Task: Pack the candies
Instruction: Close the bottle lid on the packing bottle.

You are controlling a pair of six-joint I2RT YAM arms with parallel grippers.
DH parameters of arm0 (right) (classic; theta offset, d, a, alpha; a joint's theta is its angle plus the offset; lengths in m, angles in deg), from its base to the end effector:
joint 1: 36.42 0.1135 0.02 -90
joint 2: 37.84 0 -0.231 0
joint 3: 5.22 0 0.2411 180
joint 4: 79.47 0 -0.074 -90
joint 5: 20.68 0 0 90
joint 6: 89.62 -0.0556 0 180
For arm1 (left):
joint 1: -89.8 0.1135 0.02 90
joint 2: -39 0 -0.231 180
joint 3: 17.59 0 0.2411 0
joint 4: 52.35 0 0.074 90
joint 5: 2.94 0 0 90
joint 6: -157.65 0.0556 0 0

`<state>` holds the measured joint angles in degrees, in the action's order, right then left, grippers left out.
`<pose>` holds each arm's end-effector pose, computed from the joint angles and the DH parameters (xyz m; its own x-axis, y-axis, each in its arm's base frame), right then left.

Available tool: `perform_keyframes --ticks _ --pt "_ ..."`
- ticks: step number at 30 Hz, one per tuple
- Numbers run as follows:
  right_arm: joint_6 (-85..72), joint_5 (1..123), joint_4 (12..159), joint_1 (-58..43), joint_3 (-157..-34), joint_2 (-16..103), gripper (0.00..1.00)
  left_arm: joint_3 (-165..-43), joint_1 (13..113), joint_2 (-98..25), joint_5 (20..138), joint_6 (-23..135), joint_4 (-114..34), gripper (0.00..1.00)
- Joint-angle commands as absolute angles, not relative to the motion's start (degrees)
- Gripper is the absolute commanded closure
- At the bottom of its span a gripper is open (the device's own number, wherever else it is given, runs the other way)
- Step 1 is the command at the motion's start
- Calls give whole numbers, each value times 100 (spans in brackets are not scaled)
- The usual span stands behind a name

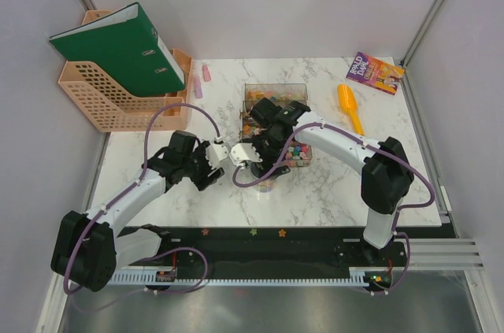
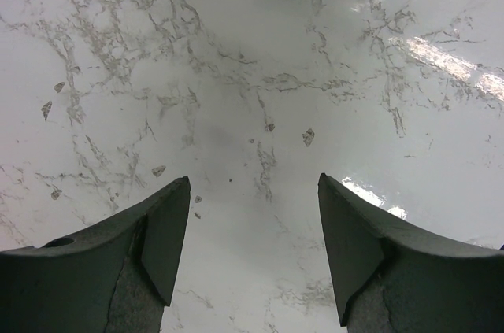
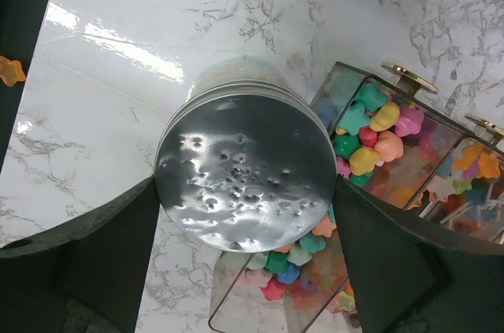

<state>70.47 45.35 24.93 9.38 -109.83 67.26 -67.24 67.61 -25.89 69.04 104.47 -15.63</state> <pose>0.2287 0.2676 0.2133 0.4495 -0.7701 -0.4526 -0.8825 -0.4612 -0.0917 0.2090 -0.1038 0.1594 -0.2628 0.7227 -0.6393 0.8658 0.4690 0.1743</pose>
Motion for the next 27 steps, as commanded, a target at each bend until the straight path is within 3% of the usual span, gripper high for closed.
perform_keyframes --ticks 1,6,7,27 --pt "7025 4295 2468 1016 -11183 6833 9 -6733 6792 -2569 6852 10228 -1763 27" --pt "7008 4391 2468 1025 -11183 6860 7 -6645 6792 -2499 6939 10228 -1763 27" --pt "6982 4392 2460 1034 -11174 6851 2 -6636 6792 -2482 6948 10228 -1755 27" --pt "6894 4690 2723 920 -10489 6482 2 -6592 6801 -2306 6939 10272 -1684 27"
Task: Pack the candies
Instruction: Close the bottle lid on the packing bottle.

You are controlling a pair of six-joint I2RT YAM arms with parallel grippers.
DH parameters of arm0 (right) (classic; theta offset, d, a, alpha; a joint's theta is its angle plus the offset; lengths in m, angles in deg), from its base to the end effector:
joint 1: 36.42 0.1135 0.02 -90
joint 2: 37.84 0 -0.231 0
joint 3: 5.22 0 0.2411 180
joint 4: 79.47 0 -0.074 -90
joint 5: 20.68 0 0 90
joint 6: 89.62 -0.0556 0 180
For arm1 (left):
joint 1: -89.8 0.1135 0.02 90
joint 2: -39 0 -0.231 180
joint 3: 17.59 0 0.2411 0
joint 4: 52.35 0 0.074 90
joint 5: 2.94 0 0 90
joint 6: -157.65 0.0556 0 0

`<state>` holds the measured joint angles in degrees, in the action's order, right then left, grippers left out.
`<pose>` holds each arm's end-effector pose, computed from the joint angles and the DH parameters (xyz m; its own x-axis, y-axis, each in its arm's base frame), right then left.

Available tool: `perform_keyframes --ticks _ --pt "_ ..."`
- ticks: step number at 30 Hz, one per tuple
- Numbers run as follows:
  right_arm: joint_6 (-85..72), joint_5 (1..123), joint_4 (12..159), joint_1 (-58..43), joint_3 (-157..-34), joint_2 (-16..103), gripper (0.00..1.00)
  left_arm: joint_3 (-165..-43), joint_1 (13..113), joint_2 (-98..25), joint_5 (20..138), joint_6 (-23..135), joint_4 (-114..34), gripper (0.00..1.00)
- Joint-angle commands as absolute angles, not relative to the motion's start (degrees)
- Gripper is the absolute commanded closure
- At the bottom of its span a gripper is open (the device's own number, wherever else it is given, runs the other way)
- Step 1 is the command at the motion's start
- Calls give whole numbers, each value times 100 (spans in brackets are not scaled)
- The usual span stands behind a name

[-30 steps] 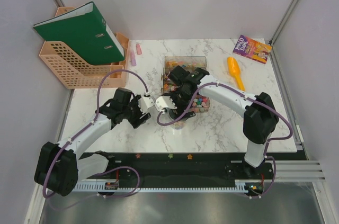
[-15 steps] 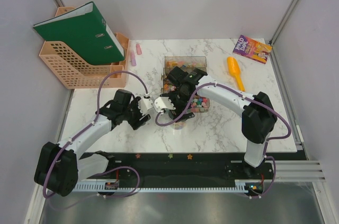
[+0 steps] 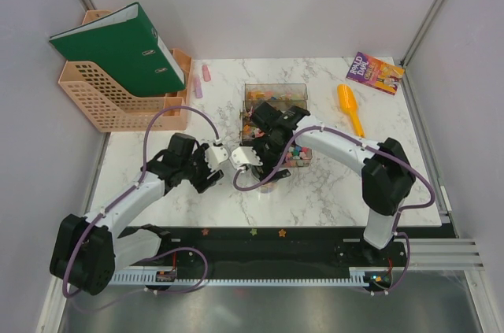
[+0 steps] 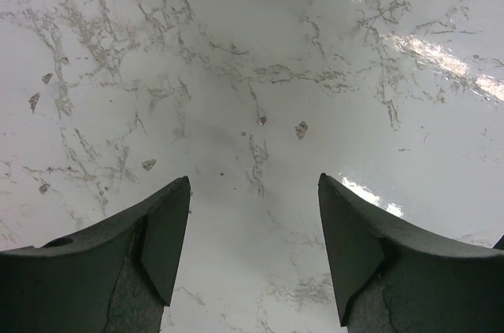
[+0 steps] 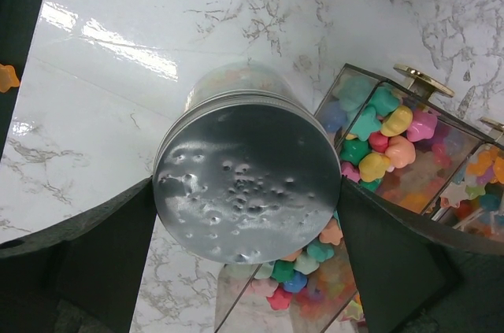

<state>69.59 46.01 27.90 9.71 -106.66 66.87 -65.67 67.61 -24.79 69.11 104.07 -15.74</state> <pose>0.2266 0.2674 0.2019 0.4428 -0.7782 -0.4453 -0.8871 -0.4524 -0.0915 0.2043 -0.1018 0.1550 -0.2728 0.7213 -0.6367 0.8646 0.4741 0.1666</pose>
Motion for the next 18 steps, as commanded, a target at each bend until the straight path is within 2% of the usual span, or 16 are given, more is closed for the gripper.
perform_keyframes --ticks 1,18 --pt "6894 4708 2732 902 -10471 6430 2 -6592 6792 -2297 6948 10289 -1693 27" --pt "6446 4884 3110 717 -9961 5858 2 -6671 6818 -2350 6913 10360 -1693 27"
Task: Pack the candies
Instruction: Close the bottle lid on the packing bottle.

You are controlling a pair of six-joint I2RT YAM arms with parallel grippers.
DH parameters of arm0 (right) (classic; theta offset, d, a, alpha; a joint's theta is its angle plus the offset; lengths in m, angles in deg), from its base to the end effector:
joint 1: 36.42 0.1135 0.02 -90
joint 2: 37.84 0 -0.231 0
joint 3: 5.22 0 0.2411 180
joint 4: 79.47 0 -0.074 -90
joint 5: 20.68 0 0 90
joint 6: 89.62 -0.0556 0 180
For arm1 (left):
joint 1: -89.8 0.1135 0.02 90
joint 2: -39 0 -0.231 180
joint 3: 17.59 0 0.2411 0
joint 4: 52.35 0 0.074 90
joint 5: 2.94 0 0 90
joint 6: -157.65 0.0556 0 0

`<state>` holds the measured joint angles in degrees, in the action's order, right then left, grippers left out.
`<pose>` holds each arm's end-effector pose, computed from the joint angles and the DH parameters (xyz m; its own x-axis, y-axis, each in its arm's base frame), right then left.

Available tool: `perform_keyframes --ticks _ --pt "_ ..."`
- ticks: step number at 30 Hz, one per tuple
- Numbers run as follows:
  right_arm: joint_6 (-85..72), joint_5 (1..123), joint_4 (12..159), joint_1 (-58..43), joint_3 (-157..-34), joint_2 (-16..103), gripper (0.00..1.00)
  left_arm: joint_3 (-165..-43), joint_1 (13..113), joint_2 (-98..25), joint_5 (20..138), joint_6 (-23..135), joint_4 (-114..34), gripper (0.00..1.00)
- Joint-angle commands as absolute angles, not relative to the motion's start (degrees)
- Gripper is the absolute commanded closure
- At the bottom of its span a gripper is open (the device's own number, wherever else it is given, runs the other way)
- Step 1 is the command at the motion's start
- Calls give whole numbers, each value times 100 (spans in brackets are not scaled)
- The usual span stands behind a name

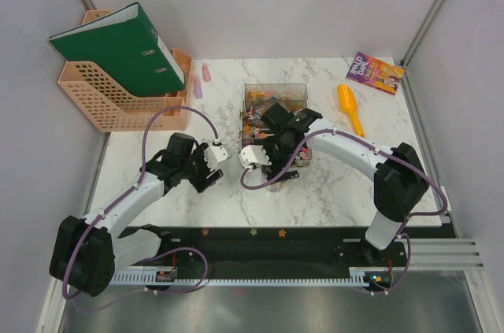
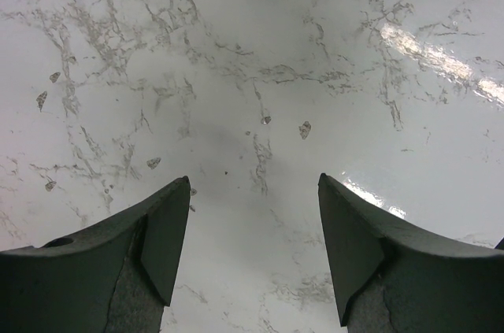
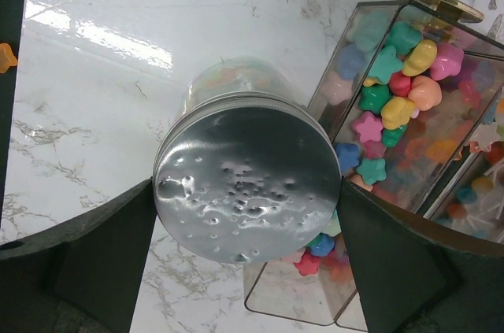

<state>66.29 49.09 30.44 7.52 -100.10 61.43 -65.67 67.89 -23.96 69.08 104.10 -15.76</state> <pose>0.2253 0.2438 0.2015 0.3720 -0.8311 -0.4134 -0.9263 -0.3608 -0.1083 0.2042 -0.1006 0.1581 -0.2669 0.7165 -0.6445 0.8602 0.4787 0.1759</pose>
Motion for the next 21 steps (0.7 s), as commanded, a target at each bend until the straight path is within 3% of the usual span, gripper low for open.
perform_keyframes --ticks 1,6,10,12,14,21 --pt "6437 4858 3101 700 -9961 5832 2 -6671 6818 -2358 6913 10377 -1702 27" --pt "6375 4928 3110 682 -9725 5709 2 -6820 6827 -2262 6826 10290 -1702 27" --pt "6384 4989 3154 674 -9548 5708 2 -7514 6844 -2244 6036 9755 -1544 39" --pt "6393 4955 3206 630 -9461 5656 2 -7918 6844 -2410 5500 9184 -1544 62" --pt "6384 4928 3338 586 -9321 5603 2 -8199 6836 -2560 5148 8772 -1544 98" --pt "6024 4621 3699 419 -9003 5445 2 -8166 6827 -3298 3179 7874 -2254 98"
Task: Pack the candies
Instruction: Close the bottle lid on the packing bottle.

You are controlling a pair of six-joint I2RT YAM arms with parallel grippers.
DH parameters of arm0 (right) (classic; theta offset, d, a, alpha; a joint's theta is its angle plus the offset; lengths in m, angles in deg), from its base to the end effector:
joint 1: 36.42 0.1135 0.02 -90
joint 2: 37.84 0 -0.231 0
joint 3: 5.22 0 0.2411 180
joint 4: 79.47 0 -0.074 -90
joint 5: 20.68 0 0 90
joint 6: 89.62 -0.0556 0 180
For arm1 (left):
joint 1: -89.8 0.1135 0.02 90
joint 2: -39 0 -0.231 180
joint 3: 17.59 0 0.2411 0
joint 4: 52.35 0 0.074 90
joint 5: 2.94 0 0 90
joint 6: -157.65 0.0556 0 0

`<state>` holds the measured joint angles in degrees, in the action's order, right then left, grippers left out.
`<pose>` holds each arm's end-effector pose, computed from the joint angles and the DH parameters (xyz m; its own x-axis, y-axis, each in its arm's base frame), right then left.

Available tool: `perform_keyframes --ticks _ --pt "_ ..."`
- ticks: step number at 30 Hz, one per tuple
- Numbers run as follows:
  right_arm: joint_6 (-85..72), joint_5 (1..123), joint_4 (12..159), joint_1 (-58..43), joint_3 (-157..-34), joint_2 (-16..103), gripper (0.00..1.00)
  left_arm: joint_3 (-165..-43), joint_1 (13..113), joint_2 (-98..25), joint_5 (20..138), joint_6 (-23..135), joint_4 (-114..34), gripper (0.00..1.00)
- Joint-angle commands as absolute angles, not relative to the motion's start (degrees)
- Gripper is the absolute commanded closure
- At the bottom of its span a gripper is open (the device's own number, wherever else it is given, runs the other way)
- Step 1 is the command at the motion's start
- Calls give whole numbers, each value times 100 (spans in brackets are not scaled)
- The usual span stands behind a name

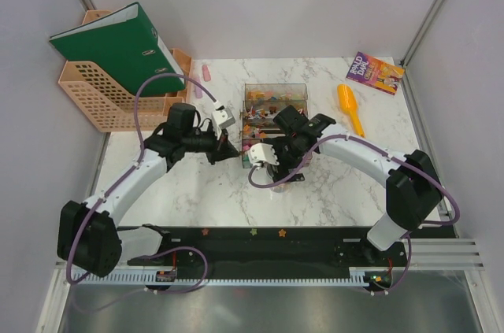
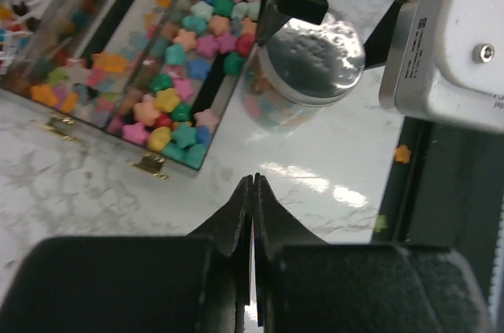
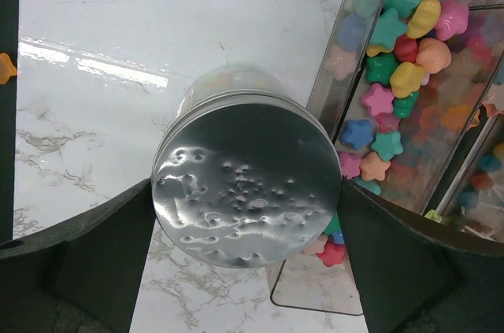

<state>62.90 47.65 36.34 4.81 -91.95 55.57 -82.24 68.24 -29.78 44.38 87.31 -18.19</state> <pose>0.2229 0.2226 0.1973 0.2963 -0.8366 -0.4607 -0.9550 -0.2667 -0.1298 0.2345 -0.1332 0.2403 -0.2853 0.3787 -0.8805 0.9143 0.3831 -0.1315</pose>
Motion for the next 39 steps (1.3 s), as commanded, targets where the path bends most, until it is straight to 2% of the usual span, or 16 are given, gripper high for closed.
perform_keyframes --ticks 1,7,13,25,39 --pt "5971 4594 3777 427 -9003 5445 2 -8148 6809 -3386 3091 7481 -2612 98" --pt "5523 4506 3988 375 -8960 5418 2 -8244 6704 -4054 2721 6257 -3661 98" --pt "5224 4444 4182 366 -8889 5401 2 -8420 6380 -4590 2624 5702 -4215 98" --pt "4951 4489 4349 225 -8784 5260 2 -8490 5816 -5380 2870 5104 -5068 98" --pt "4477 4611 4709 67 -8397 4883 2 -8754 5623 -6041 3204 5077 -5051 98"
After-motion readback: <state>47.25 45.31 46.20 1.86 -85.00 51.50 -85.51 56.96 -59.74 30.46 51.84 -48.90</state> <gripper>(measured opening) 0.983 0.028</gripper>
